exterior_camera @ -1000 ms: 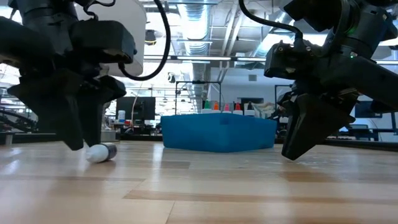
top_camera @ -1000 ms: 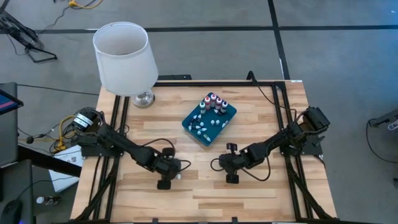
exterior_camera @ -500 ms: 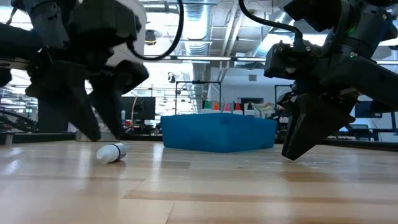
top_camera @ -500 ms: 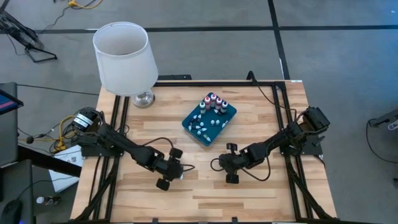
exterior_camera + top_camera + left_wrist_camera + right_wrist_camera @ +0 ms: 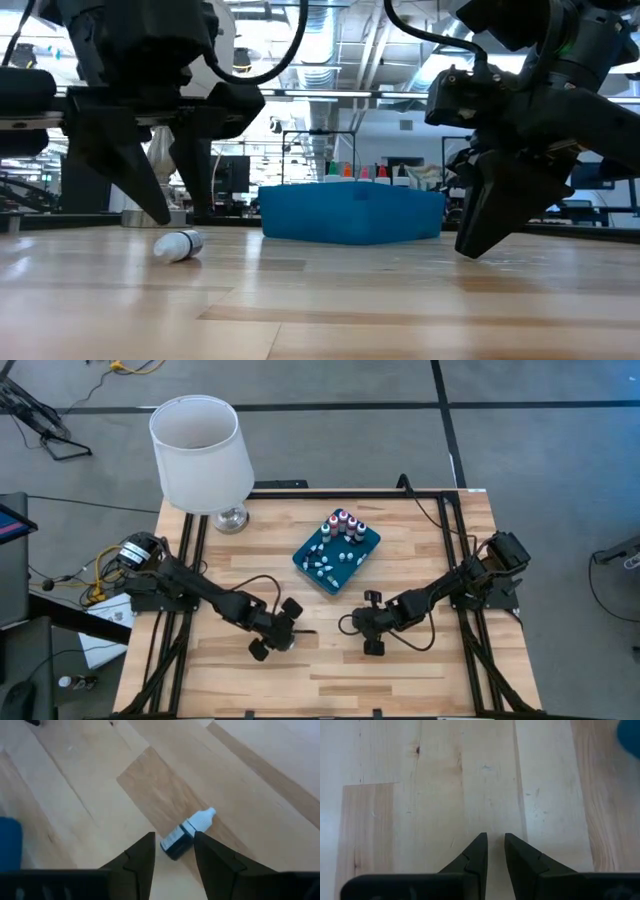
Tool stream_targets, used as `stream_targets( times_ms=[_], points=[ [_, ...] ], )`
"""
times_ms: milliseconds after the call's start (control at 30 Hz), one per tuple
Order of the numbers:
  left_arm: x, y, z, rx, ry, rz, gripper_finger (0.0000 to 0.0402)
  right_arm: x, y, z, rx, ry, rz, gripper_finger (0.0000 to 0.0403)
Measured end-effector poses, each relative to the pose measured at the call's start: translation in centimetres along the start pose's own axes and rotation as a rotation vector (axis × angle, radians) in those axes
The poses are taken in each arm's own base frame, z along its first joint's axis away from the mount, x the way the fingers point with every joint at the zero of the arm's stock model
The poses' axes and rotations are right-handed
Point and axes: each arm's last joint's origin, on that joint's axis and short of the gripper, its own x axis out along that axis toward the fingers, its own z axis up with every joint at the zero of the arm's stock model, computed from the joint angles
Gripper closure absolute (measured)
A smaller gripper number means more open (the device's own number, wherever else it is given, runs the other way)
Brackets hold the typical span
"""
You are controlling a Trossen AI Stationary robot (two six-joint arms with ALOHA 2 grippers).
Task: Pick & Place food coloring
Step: Put the small brown food coloring bottle into the blue container
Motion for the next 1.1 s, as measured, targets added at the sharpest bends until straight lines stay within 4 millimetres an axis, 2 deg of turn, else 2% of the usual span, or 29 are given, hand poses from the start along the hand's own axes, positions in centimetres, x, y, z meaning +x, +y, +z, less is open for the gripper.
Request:
stream_targets(
  times_ms=[233, 333, 533, 833, 1100],
  points=[
    [2.3, 0.4, -0.5, 0.027, 0.006, -0.084, 0.0272, 0.0, 0.0, 0.1, 0.001, -0.01, 0.005, 0.0344],
    [2.8, 0.5, 0.0, 0.051, 0.023, -0.091, 0.0272, 0.0, 0.0, 0.1, 0.002, -0.01, 0.006, 0.0344],
    [2.8, 1.0, 0.5, 0.004, 0.045, -0.087, 0.0272, 0.0, 0.0, 0.1, 0.002, -0.01, 0.005, 0.0344],
    [2.4, 1.7, 2.2, -0.054, -0.024, -0.081, 0.0272, 0.0, 0.0, 0.1, 0.001, -0.009, 0.006, 0.0344],
    [2.4, 2.4, 1.7, -0.173, 0.007, -0.074, 0.0272, 0.0, 0.0, 0.1, 0.002, -0.009, 0.008, 0.0344]
  ],
)
